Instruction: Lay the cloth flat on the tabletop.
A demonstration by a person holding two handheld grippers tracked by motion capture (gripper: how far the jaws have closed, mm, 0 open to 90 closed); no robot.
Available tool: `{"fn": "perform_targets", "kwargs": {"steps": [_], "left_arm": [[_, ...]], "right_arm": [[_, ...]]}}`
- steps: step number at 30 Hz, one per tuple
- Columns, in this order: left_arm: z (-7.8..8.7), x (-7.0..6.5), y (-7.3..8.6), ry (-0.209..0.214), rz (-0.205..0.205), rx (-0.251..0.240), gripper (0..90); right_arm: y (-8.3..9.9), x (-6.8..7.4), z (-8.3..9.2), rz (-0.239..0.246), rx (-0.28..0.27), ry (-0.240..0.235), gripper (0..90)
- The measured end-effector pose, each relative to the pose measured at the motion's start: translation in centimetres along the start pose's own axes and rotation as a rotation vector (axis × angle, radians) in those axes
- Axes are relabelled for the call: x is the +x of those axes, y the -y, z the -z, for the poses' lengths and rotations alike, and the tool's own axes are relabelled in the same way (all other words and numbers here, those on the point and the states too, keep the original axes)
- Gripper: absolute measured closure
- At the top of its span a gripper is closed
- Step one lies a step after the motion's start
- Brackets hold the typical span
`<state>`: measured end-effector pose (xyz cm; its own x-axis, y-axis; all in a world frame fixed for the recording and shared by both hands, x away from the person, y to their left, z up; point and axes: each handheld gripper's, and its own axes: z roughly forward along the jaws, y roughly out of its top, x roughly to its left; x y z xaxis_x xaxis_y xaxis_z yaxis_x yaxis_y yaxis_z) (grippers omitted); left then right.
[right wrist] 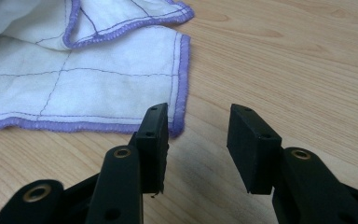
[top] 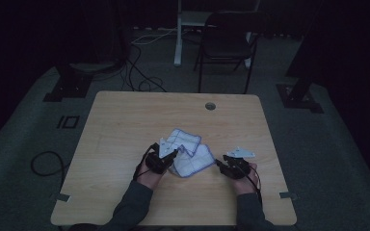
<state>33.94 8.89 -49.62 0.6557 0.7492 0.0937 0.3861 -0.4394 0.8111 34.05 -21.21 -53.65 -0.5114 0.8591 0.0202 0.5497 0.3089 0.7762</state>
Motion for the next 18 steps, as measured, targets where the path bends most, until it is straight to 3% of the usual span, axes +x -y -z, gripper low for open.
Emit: {"fn": "perform_targets", "kwargs": {"steps": [8,18], "left_arm": [[0.9,1.4,2.2,-0.036,0.036,0.033,87.4],[1.8,2.6,4.6,-0.049,0.094,0.072,87.6]], "right_arm": [[-0.2,0.8,-0.4,0.023,-0.004,-0.005,67.5],[-0.4,2.0,-1.3,0.064,0.01,-0.02,68.6]]}}
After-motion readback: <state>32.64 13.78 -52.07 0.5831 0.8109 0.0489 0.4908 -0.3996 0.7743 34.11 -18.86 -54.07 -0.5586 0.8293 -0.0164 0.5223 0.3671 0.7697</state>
